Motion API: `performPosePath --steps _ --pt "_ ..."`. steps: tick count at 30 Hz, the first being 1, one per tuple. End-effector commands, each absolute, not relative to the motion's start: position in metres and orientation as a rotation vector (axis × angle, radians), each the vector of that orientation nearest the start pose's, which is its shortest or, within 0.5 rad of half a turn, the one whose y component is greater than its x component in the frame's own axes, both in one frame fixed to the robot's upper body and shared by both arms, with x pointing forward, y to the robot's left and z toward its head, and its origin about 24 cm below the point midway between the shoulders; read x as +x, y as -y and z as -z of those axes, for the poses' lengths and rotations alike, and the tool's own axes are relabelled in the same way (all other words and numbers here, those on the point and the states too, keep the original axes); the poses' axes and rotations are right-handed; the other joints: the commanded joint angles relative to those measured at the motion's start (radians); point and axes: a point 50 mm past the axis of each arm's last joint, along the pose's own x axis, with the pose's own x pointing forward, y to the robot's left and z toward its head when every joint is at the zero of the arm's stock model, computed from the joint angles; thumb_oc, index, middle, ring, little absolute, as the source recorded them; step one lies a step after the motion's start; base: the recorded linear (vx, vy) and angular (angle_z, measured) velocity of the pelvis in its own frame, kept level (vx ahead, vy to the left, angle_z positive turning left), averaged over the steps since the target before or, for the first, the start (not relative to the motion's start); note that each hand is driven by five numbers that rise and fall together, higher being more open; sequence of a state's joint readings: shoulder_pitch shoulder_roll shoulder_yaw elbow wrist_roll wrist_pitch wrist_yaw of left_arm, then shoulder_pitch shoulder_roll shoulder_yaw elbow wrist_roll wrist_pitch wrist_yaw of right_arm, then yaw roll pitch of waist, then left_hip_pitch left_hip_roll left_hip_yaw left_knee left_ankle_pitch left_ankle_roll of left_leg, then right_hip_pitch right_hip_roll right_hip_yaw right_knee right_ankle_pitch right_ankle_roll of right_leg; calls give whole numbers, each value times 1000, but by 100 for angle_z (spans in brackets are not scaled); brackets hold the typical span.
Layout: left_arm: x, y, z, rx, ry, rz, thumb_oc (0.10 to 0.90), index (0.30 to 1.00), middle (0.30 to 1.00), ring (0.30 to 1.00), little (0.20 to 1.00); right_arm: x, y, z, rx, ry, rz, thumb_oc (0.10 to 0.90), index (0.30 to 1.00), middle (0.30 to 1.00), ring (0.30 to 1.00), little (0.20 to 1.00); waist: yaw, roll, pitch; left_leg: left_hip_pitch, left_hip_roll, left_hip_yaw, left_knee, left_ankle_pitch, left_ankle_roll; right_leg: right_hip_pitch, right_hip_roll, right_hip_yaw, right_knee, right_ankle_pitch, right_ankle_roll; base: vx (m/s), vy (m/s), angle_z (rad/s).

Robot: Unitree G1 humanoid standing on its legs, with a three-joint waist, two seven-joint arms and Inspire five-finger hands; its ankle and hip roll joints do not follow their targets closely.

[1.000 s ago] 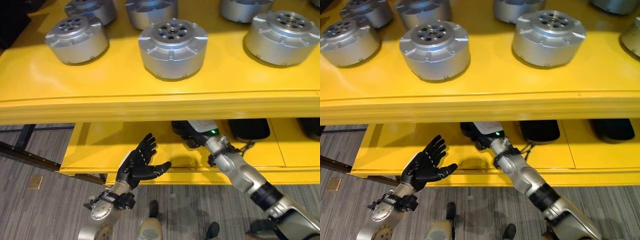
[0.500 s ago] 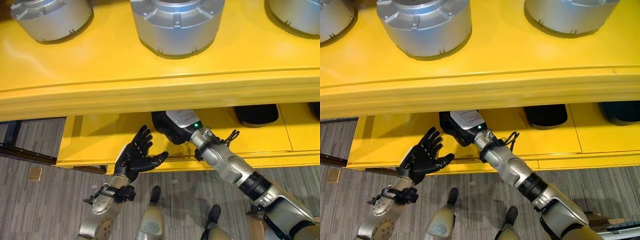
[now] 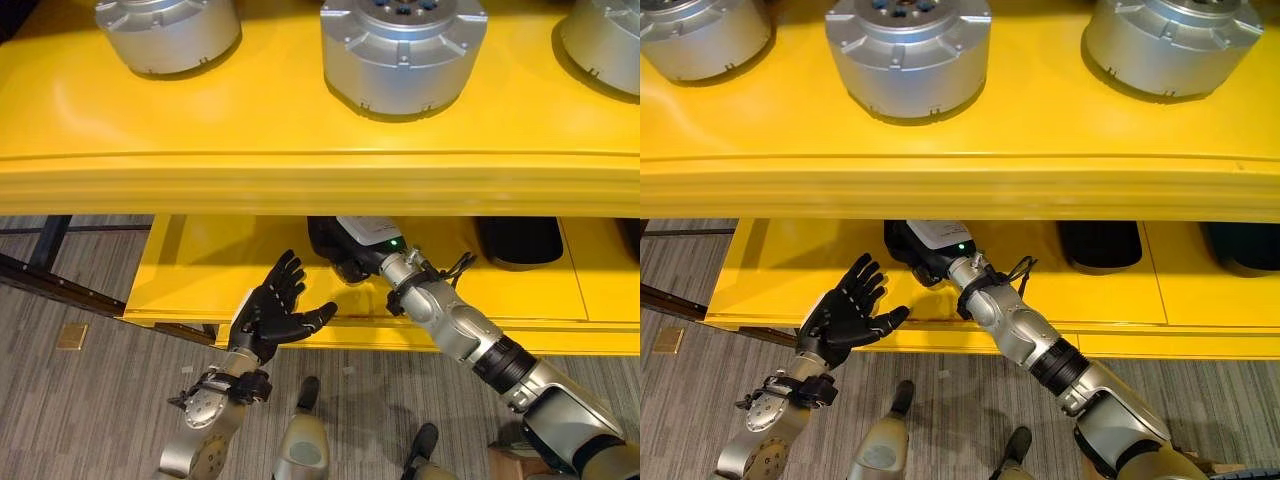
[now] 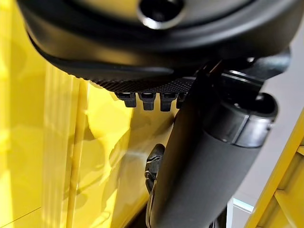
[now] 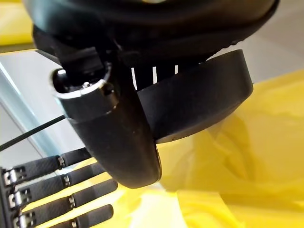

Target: Move parts from the plastic box to the shelf.

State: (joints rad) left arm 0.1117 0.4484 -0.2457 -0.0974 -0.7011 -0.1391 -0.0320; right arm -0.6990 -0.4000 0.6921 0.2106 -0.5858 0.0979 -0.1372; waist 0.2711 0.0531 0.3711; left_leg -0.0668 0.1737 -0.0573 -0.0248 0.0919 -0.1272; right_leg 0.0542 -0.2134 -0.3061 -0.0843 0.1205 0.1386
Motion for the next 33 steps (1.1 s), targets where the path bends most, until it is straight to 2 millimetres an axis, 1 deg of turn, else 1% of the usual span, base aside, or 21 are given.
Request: performPosePath --steps 1,2,3,5,6,9,10,14,16,17,19,20,25,29,33 --pt "238 -154 -93 -331 238 383 900 1000 1000 1000 1000 337 42 -206 -1169 794 -212 400 300 300 300 300 -17 7 -39 -42 82 134 -6 64 13 -45 -67 -88 108 -48 -17 -185 75 55" --pt "241 -150 -98 -334 260 409 900 1000 1000 1000 1000 341 49 -214 -1192 799 -177 400 300 300 300 300 -29 14 -19 -58 83 169 -2 71 9 -63 -76 -102 118 -44 -12 -236 106 66" --pt "243 -148 -101 -335 270 419 900 1000 1000 1000 1000 343 53 -219 -1206 809 -163 400 300 300 300 300 -34 18 -6 -67 78 175 2 72 11 -76 -81 -102 124 -41 -9 -180 95 60" --pt "246 -145 -105 -332 279 429 900 1000 1000 1000 1000 346 57 -226 -1226 819 -150 400 300 300 300 300 -40 21 15 -82 65 180 11 66 18 -99 -91 -94 132 -37 -3 -97 78 26" --pt "246 -145 -105 -332 280 429 900 1000 1000 1000 1000 346 57 -226 -1227 820 -150 400 300 300 300 300 -39 20 16 -83 64 180 12 66 18 -100 -92 -94 134 -37 -3 -99 72 14" --pt "248 -143 -115 -335 323 426 900 1000 1000 1000 1000 343 58 -239 -1255 861 -145 400 300 300 300 300 -50 19 54 -107 38 189 27 55 31 -137 -100 -79 148 -31 5 -93 57 8" --pt "248 -143 -117 -337 326 424 900 1000 1000 1000 1000 343 58 -240 -1261 865 -145 400 300 300 300 300 -50 18 59 -111 35 188 31 53 33 -142 -101 -77 152 -32 5 -64 29 -2" --pt "249 -144 -126 -403 344 431 900 1000 1000 1000 1000 340 59 -252 -1352 922 -121 400 300 300 300 300 -48 6 106 -161 15 174 74 39 46 -198 -101 -54 194 -40 4 -90 0 -3" --pt "248 -143 -127 -397 345 447 900 1000 1000 1000 1000 339 59 -256 -1356 930 -115 400 300 300 300 300 -46 1 113 -174 13 173 84 35 48 -211 -100 -52 203 -43 3 -90 -44 -1" --pt "246 -140 -129 -370 352 485 900 1000 1000 1000 1000 336 59 -262 -1375 961 -104 400 300 300 300 300 -46 -6 130 -193 7 167 98 33 52 -227 -92 -48 216 -45 0 -123 -51 0" --pt "245 -140 -130 -368 358 499 900 1000 1000 1000 1000 335 60 -265 -1379 963 -98 400 300 300 300 300 -45 -8 137 -205 3 165 110 29 54 -239 -90 -43 227 -48 -2 -102 -23 4" --pt "245 -138 -132 -374 368 508 900 1000 1000 1000 1000 335 61 -270 -1374 969 -87 400 300 300 300 300 -47 -10 149 -220 -4 163 126 25 58 -252 -87 -37 237 -51 -5 -87 -2 3" --pt "244 -133 -137 -366 390 520 900 1000 1000 1000 1000 333 58 -276 -1370 980 -84 400 300 300 300 300 -52 -19 149 -280 -21 150 186 -2 71 -305 -83 -15 270 -61 -12 -91 -4 -3" --pt "246 -128 -140 -373 394 540 900 1000 1000 1000 1000 333 55 -277 -1372 951 -93 400 300 300 300 300 -58 -24 149 -312 -34 160 226 -20 82 -332 -77 -10 288 -66 -18 -62 -9 -4" --pt "246 -123 -142 -368 405 585 900 1000 1000 1000 1000 336 54 -279 -1349 921 -105 400 300 300 300 300 -65 -25 149 -334 -34 170 258 -34 88 -357 -77 -6 313 -71 -24 -80 14 -6"
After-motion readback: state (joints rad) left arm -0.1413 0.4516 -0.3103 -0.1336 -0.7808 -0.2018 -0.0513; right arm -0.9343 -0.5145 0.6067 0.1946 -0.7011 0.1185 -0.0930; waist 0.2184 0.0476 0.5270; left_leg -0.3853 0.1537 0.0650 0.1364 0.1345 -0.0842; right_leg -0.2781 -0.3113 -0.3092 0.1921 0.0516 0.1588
